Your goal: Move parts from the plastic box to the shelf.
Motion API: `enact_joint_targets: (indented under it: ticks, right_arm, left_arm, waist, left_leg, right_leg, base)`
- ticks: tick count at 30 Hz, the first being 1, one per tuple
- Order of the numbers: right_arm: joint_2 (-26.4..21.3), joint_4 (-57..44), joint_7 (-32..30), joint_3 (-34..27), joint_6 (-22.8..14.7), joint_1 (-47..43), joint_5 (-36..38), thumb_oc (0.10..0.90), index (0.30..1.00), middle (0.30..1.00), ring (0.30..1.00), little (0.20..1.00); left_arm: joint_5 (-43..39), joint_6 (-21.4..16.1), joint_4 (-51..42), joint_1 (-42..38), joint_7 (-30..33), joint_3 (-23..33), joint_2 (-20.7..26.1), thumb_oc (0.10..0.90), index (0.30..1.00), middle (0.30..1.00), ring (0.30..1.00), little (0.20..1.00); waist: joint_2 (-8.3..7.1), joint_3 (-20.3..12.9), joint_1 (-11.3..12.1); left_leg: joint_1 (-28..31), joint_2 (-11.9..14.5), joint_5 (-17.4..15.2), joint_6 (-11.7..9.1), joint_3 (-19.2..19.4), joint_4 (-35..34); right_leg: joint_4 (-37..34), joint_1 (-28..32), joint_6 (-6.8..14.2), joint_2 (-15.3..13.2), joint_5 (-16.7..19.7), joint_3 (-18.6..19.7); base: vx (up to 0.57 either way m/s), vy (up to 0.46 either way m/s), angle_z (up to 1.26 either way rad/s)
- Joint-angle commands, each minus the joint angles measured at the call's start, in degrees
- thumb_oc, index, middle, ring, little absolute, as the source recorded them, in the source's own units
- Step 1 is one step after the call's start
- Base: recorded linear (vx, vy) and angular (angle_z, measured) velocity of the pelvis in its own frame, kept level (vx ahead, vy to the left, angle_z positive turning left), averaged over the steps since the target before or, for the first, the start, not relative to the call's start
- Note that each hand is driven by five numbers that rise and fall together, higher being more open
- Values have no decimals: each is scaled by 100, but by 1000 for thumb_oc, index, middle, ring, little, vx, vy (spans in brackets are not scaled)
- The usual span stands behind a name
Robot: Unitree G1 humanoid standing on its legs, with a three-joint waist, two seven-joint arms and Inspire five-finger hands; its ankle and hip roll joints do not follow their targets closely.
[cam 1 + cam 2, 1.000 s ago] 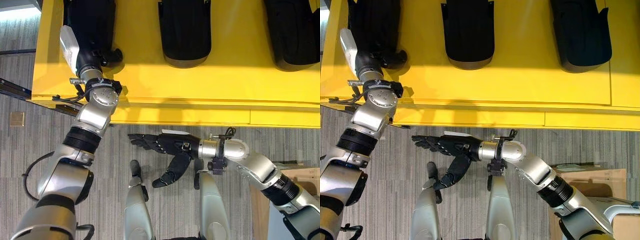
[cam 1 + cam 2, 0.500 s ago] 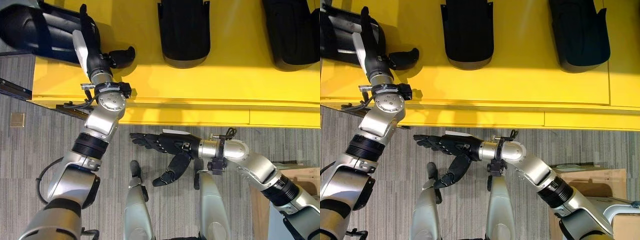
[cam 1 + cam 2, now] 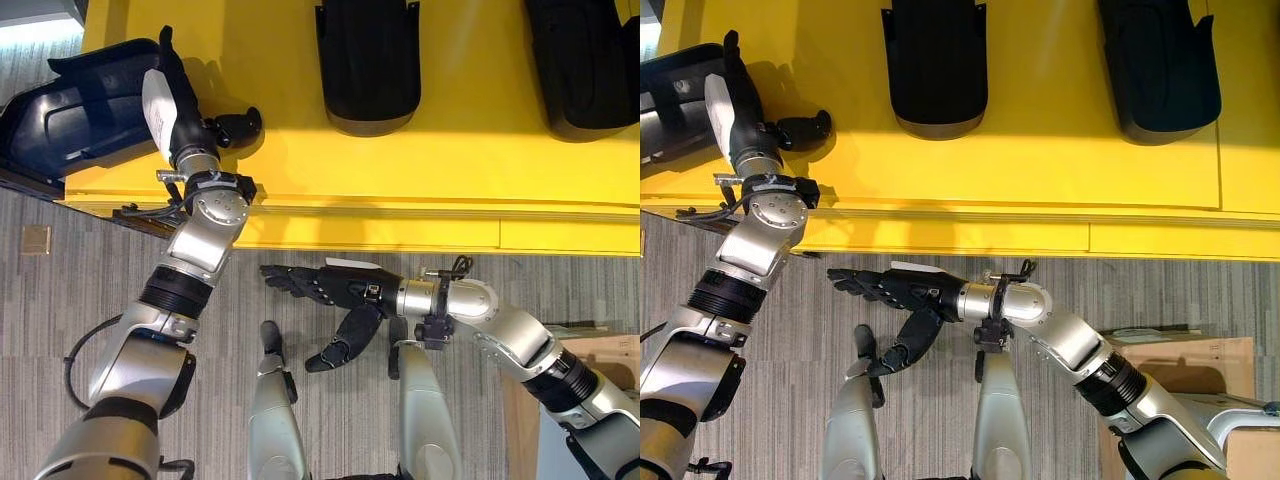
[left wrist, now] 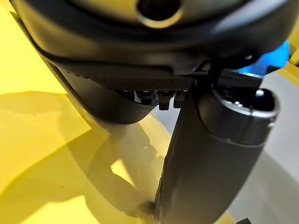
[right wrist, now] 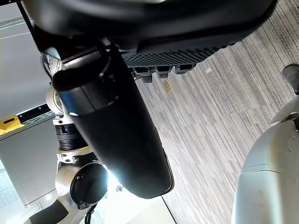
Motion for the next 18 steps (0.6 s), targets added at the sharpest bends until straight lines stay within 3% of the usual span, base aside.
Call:
enact_joint_targets:
  ticks: [1, 6, 8, 12, 15, 18]
  right_arm:
    - [485, -654, 70, -319, -437, -220, 407, 900, 1000, 1000, 1000, 1000]
    - [428, -633, 118, -346, -440, -244, 444, 900, 1000, 1000, 1000, 1000]
    - [371, -622, 163, -370, -442, -216, 449, 900, 1000, 1000, 1000, 1000]
    - [276, -535, 252, -404, -487, -187, 454, 900, 1000, 1000, 1000, 1000]
    - [138, -527, 339, -499, -531, -122, 490, 900, 1000, 1000, 1000, 1000]
    - [34, -532, 408, -548, -576, -63, 536, 900, 1000, 1000, 1000, 1000]
  left_arm:
    - [730, 50, 179, -313, -475, -186, 182, 900, 1000, 1000, 1000, 1000]
    - [1812, 106, 111, -583, -1298, -593, 377, 900, 1000, 1000, 1000, 1000]
    - [2174, -73, -21, -711, -1983, -847, 565, 900, 1000, 1000, 1000, 1000]
    - [2368, -238, -249, -756, -2706, -1148, 773, 900, 1000, 1000, 1000, 1000]
    - [2777, -668, -660, -658, -3472, -1338, 1016, 900, 1000, 1000, 1000, 1000]
    - [3121, -859, -891, -600, -3770, -1409, 1170, 900, 1000, 1000, 1000, 1000]
  waist:
    - [-72, -62, -68]
    - [-56, -62, -117]
    - [-35, -63, -146]
    - [13, -63, -176]
    - [76, -75, -193]
    - [108, -81, -205]
  left_leg:
    - [-70, -62, -165, 260, 135, 191]
    - [-60, -69, -169, 258, 162, 170]
    - [-39, -77, -174, 256, 165, 155]
    - [36, -95, -175, 259, 192, 109]
    - [82, -109, -176, 260, 207, 79]
    - [122, -119, -173, 259, 216, 56]
  right_leg:
    - [-81, 415, -246, 55, -282, -312]
    - [-98, 401, -243, 43, -261, -297]
    - [-111, 407, -245, 36, -256, -285]
    - [-157, 452, -239, 8, -236, -292]
    - [-167, 466, -234, -13, -228, -286]
    - [-189, 491, -224, -25, -221, -278]
  base:
    - [0, 0, 0]
    - [0, 0, 0]
    - [0, 0, 0]
    - [3, 8, 0]
    - [4, 23, 2]
    - [4, 29, 5]
